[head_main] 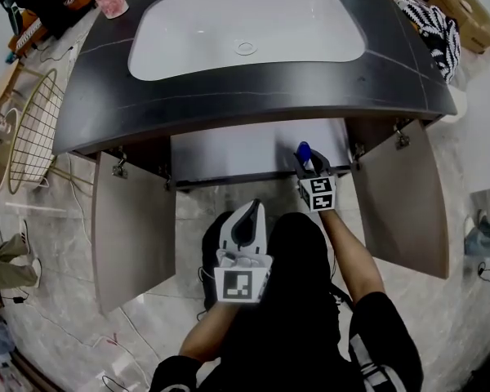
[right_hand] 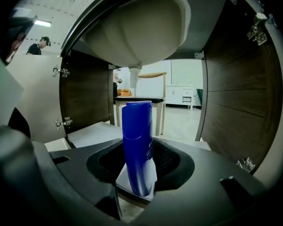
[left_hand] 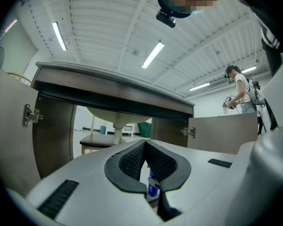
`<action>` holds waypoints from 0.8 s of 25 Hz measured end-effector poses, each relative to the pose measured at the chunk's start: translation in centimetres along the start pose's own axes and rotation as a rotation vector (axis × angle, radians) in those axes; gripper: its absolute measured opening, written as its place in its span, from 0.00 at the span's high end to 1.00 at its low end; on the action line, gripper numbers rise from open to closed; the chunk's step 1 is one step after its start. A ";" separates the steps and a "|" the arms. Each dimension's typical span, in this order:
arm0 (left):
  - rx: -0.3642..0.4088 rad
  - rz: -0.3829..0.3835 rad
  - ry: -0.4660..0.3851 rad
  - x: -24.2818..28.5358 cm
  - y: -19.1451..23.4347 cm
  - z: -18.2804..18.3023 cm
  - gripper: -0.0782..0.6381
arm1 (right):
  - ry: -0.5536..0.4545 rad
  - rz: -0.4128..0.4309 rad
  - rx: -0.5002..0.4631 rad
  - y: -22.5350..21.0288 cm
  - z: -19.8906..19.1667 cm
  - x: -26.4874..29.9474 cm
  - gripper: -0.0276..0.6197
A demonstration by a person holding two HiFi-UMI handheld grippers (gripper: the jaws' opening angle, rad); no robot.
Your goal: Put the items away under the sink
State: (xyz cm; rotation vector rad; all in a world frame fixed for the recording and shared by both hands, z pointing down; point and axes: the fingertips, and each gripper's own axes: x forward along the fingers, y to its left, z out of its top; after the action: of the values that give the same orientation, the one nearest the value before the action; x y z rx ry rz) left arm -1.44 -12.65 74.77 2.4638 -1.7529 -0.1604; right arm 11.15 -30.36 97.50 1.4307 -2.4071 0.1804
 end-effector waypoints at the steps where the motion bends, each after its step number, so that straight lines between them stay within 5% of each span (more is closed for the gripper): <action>1: 0.001 -0.001 0.000 0.0 0.0 0.0 0.87 | 0.000 -0.002 0.004 -0.1 -0.2 0.2 0.71; 20: 0.015 -0.022 0.024 0.1 0.5 -1.6 0.87 | 0.016 -0.020 0.003 -1.1 -3.0 2.8 0.71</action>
State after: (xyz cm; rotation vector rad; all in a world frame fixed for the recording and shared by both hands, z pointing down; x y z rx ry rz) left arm -1.60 -12.87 76.42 2.4848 -1.7244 -0.1196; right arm 11.50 -32.40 101.21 1.4492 -2.3795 0.1903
